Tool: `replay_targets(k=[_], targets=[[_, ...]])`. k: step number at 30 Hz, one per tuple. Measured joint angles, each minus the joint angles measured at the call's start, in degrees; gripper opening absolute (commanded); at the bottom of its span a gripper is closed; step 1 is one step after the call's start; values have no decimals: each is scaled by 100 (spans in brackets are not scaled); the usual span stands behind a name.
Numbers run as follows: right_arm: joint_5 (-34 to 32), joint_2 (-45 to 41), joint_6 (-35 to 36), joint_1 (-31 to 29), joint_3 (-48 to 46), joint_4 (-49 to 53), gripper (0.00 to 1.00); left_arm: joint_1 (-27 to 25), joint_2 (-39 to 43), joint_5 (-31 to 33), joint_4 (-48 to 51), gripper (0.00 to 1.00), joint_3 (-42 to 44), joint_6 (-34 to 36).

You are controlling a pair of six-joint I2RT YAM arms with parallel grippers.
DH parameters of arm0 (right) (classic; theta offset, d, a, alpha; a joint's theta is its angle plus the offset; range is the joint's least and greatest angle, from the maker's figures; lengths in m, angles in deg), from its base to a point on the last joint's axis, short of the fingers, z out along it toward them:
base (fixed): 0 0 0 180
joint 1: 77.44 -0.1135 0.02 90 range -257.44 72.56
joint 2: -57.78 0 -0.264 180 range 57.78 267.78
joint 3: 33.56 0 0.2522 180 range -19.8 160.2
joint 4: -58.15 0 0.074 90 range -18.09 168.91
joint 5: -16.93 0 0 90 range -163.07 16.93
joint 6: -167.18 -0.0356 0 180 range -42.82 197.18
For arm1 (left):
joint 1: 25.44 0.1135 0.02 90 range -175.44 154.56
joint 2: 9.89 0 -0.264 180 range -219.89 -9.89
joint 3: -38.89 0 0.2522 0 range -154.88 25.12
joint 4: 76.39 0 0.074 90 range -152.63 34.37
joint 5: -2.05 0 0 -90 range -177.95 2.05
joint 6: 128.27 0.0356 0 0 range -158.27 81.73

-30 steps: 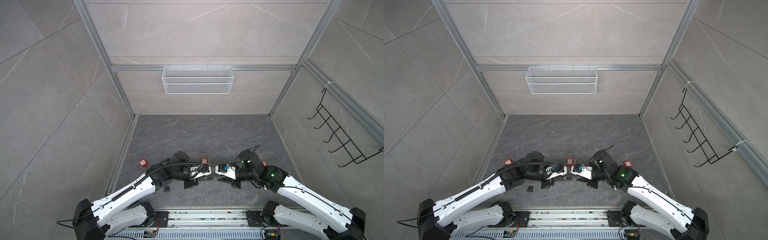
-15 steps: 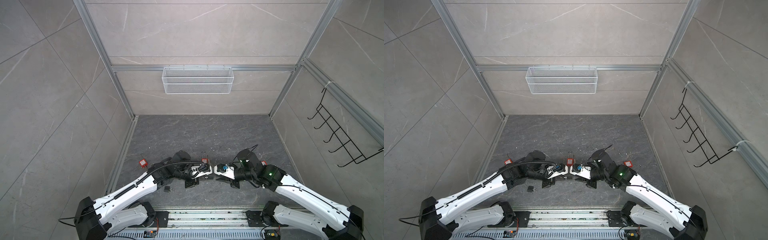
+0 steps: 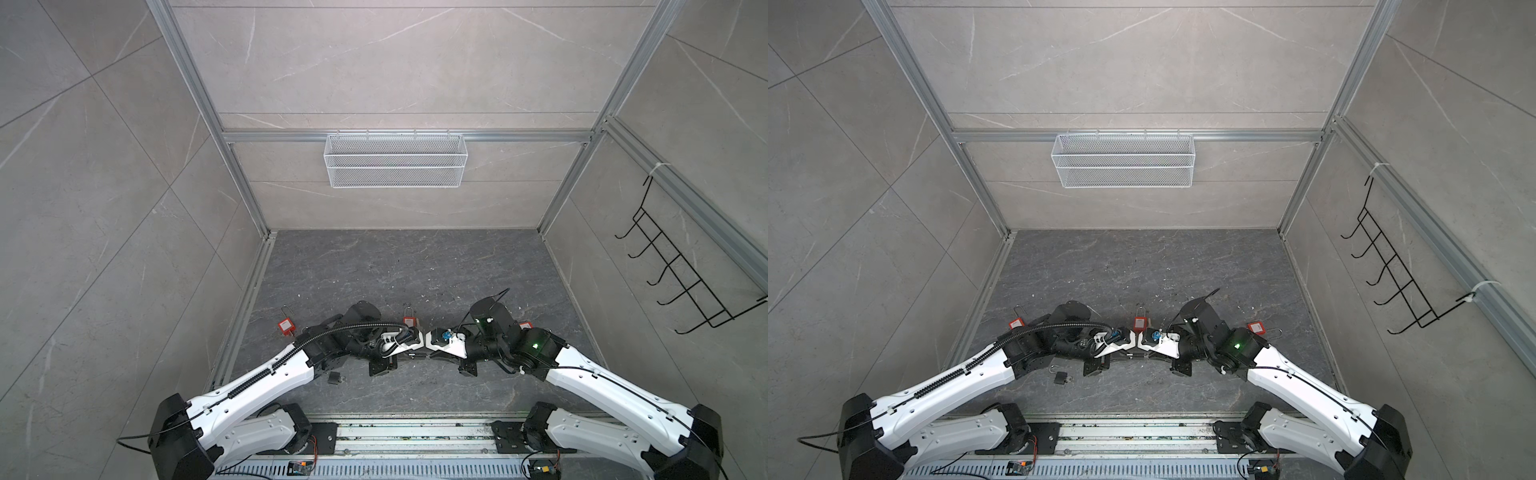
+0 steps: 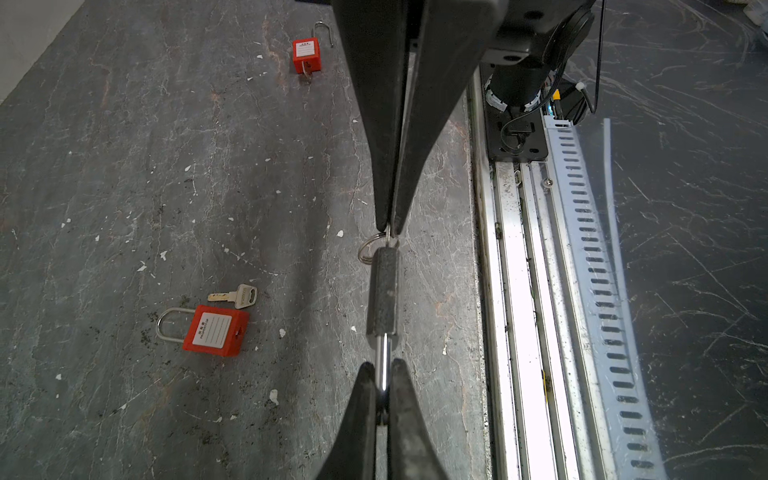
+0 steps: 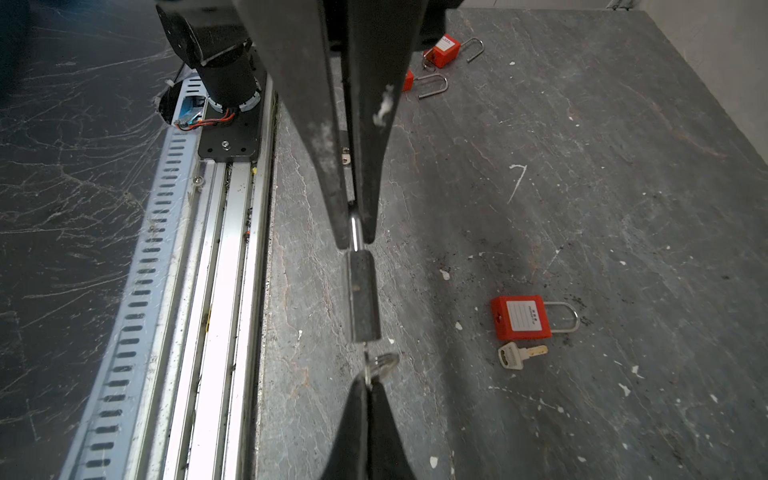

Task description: Lock with the key

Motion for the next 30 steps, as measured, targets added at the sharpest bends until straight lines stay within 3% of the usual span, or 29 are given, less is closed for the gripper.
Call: replay_targets(k=[10,18,22,30], targets=[[-136,-162,151,52,-101,-7,0,291,-57,15,623,0,-348,431],[-212,-330,103,695,-514,-9,0,632,-190,120,1390,0,-546,833],[-507,-483,57,1062,-516,-11,0,636,-748,365,1980,0,-964,1134],[-1235,-691,-2,1226,-516,76,0,590,-2293,861,2876,0,-1860,1419]])
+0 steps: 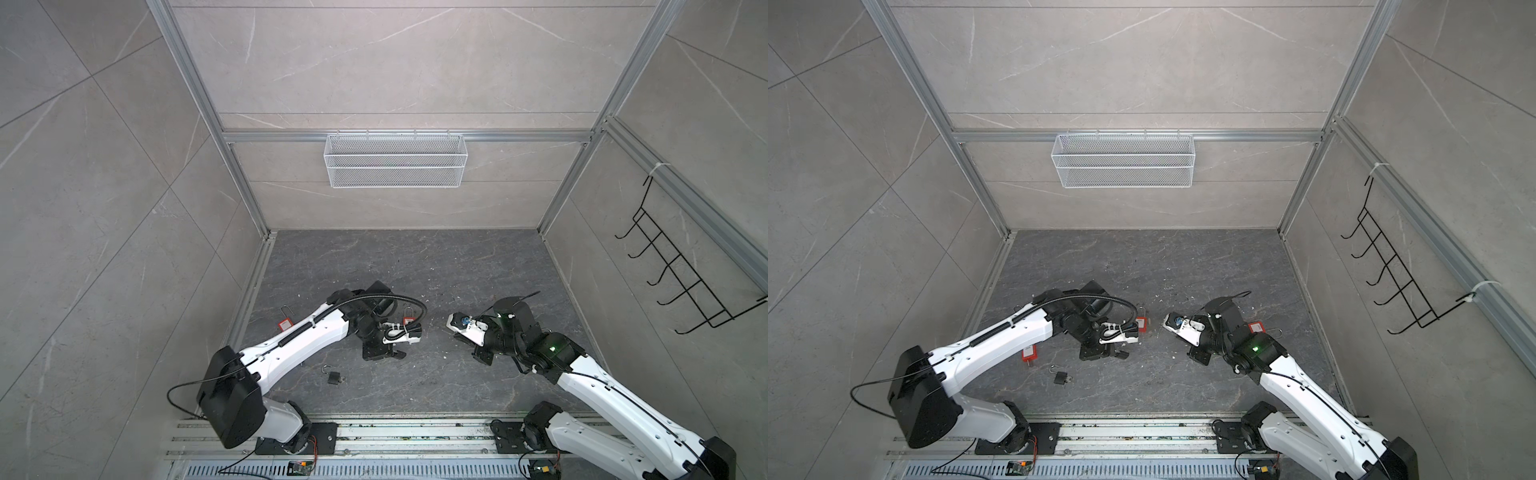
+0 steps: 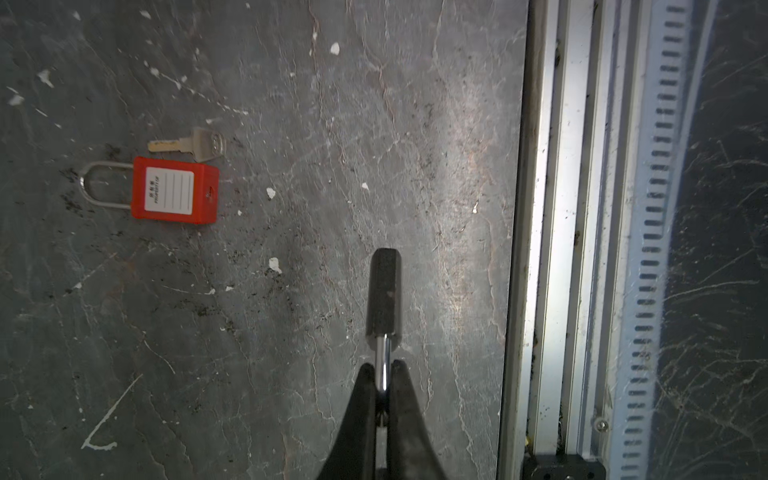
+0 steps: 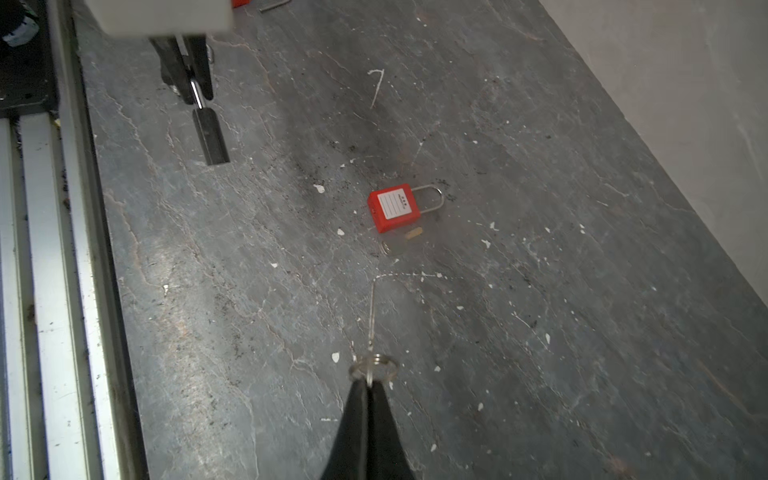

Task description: Lock with the key

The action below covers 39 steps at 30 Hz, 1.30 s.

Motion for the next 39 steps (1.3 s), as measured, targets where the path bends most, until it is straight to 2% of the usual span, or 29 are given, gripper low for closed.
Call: replay_targets(k=[10,29,39], targets=[[-619,-168,-70,55,-11,306,0,-310,-1633,605,914,0,-1169,20],[-839,-605,-116,76,-354,280,0,-957,-3442,1165,1768,0,-2614,-208],[-933,-629,-267,192,-457,199,0,-1016,-3882,1480,2057,19,-3104,-271]])
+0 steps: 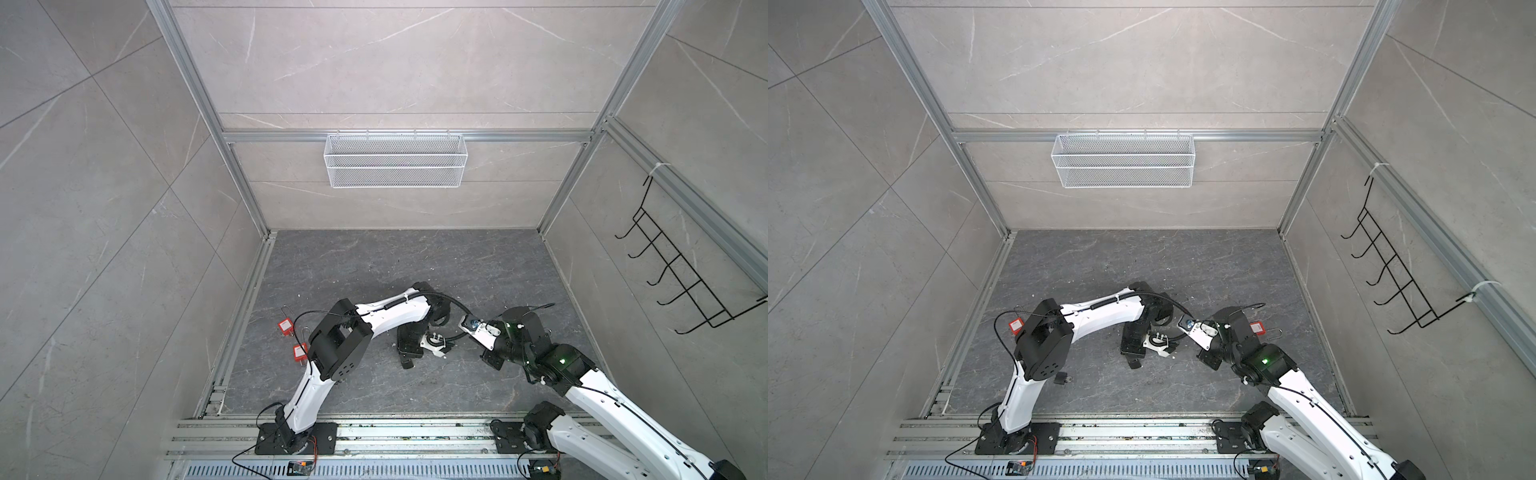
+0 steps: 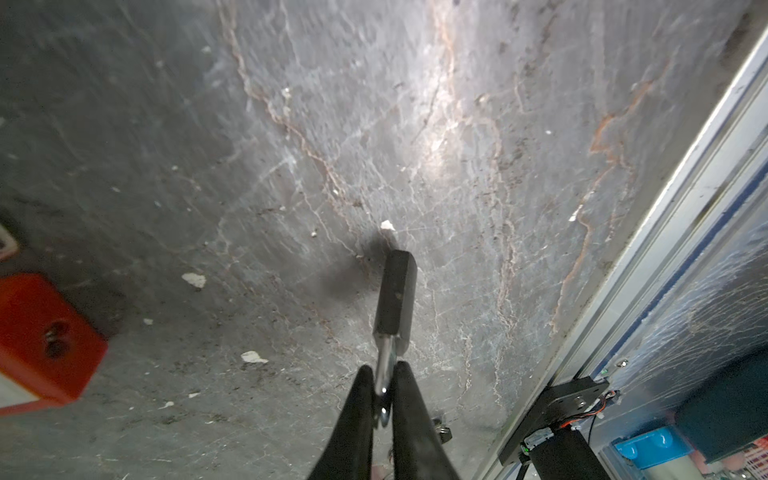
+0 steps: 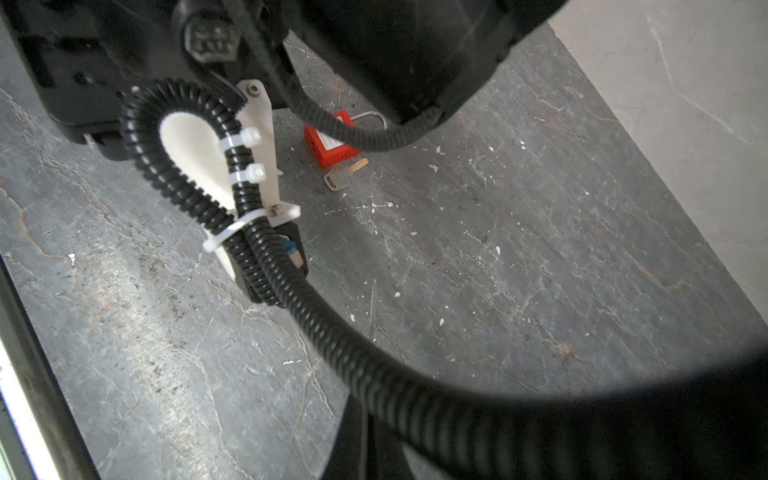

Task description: Lock with the key

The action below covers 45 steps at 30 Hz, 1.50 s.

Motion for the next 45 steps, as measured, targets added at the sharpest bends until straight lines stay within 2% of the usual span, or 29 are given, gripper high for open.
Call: replay_targets(k=[8,19,24,30,37,45], targets=[[234,-74,-20,7,2,-28,0,0,-22,280,-133,32,-50,-46],[848,-55,-15,52,201,192,0,131,37,400,-885,35,120,-50],[1298,9,-24,48,522,385,0,511,636,201,-1694,35,763,-326],[1681,61,-162,46,925,470,0,1143,1886,-192,-2673,35,1803,-778],[1873,723,-1043,-203,1097,358,0,1838,2929,-595,-3836,35,3158,-1491],[973,1987,-2839,-1241,1700,262,0,2640,4319,-826,-4909,35,4616,-2667]])
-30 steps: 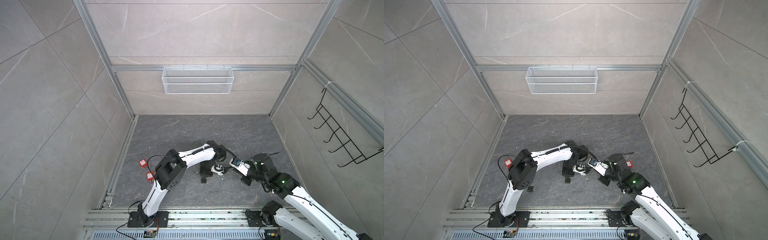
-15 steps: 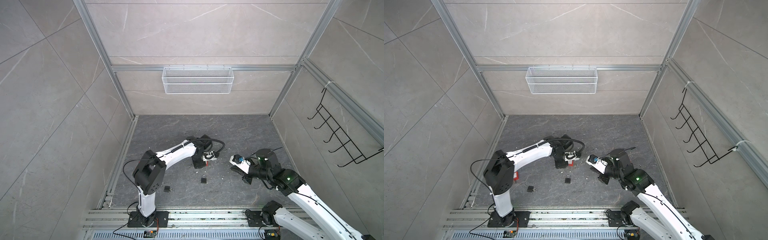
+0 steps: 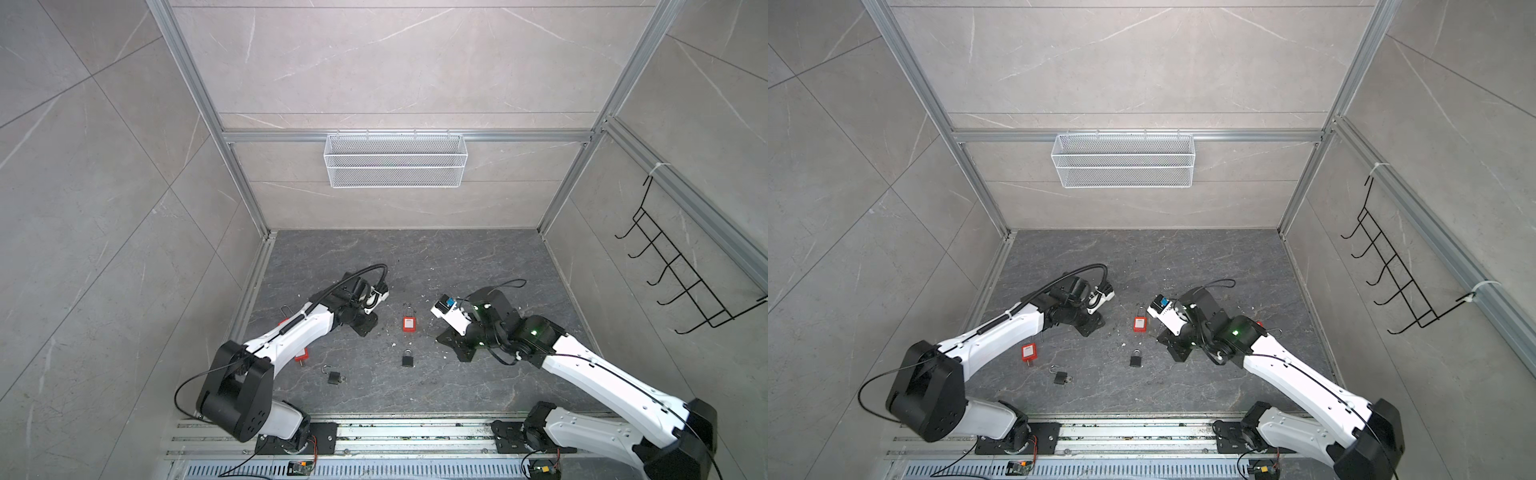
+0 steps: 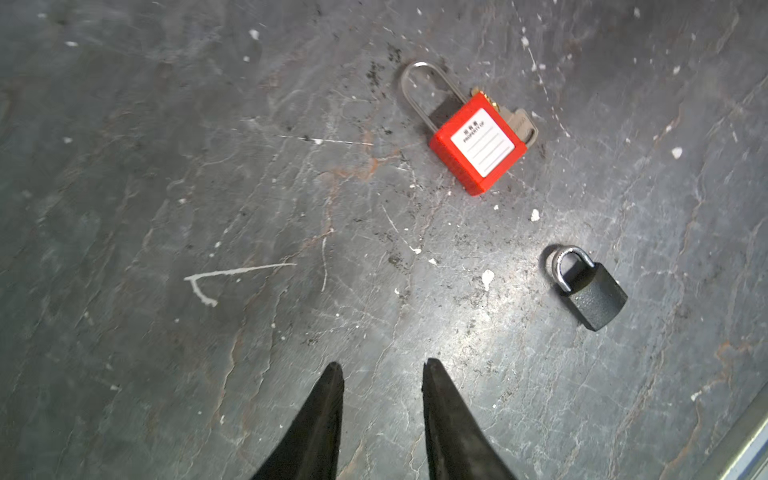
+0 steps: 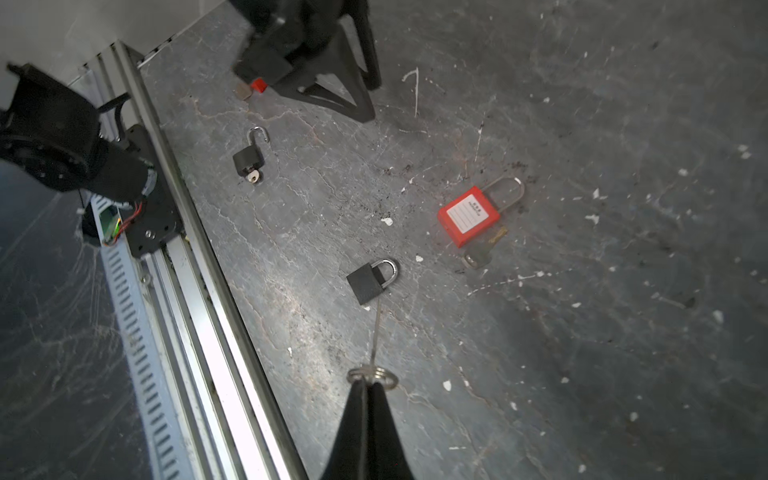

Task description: Lock with the key

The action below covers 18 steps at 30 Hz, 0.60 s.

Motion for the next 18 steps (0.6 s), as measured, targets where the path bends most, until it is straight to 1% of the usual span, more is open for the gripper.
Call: replay_targets(k=[5,9,13,18], targets=[[-686,796,-1244,-671,39,-39,0,0,868,-127,-433,36,669,-433],[-1084,1040,-2009,-1012,-179,-267,0,2,1119,-157,-597,36,922,-603],[-1410,1456,-2479,-1117,-372,-522,0,4,1174,-166,-647,35,1043,-767],[-1685,1928,-2728,-1147,-420,-822,0,13,1274,-334,-675,35,1106,-986]])
